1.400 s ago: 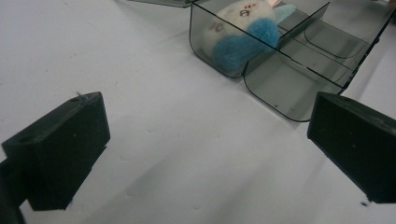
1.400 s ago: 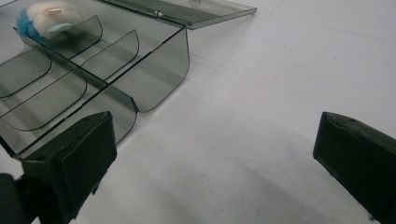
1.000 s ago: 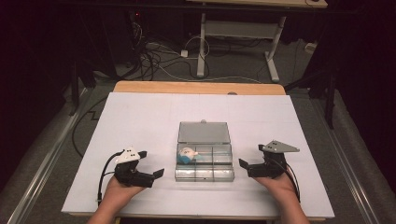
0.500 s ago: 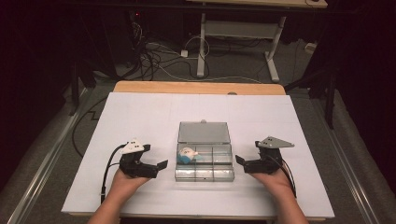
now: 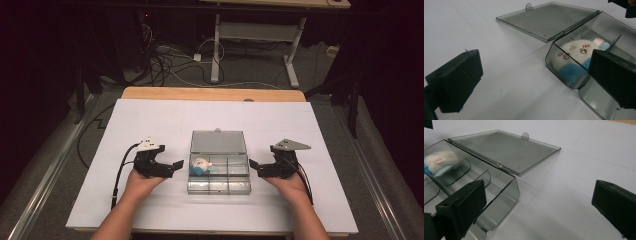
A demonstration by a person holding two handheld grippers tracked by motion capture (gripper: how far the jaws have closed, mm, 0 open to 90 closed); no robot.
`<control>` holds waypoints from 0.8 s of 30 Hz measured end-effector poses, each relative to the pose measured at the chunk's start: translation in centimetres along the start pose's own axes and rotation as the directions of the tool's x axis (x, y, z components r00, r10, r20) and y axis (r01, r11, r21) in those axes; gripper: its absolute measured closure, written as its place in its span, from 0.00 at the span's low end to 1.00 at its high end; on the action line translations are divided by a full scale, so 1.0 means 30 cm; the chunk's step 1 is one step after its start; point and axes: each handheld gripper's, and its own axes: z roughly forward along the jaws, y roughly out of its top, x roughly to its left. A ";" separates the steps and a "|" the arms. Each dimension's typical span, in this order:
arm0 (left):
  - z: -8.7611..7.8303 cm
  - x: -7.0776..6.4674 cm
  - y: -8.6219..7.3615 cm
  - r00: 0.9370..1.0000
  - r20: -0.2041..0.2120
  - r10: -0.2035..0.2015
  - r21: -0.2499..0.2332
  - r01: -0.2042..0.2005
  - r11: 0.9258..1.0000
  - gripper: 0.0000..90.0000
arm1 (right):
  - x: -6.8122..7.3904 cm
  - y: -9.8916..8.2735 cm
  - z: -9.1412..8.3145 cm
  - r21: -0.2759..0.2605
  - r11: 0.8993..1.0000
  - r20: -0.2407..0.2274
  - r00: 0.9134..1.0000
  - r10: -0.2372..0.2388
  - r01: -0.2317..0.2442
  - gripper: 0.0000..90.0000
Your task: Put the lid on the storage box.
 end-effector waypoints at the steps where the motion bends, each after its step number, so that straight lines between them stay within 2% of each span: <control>1: 0.006 0.004 0.006 1.000 -0.001 0.002 0.004 -0.002 1.000 0.00 | 0.001 0.006 0.005 0.000 1.000 0.000 1.000 0.005 -0.005 0.01; 10: 0.067 0.031 0.059 1.000 -0.011 -0.003 0.019 0.003 1.000 0.00 | -0.001 0.060 0.061 0.016 0.999 -0.014 0.999 0.031 -0.031 0.02; 16: 0.117 0.046 0.112 1.000 -0.001 -0.007 0.020 0.007 1.000 0.00 | 0.000 0.092 0.107 0.030 0.998 -0.018 0.999 0.051 -0.050 0.03; 21: 0.173 0.059 0.148 1.000 0.000 -0.027 0.029 0.027 0.999 0.00 | -0.007 0.119 0.160 0.058 0.996 -0.020 0.998 0.065 -0.064 0.03; 24: 0.209 0.063 0.151 0.998 0.023 -0.058 0.036 0.058 0.998 0.01 | -0.011 0.124 0.194 0.084 0.993 -0.018 0.996 0.085 -0.083 0.03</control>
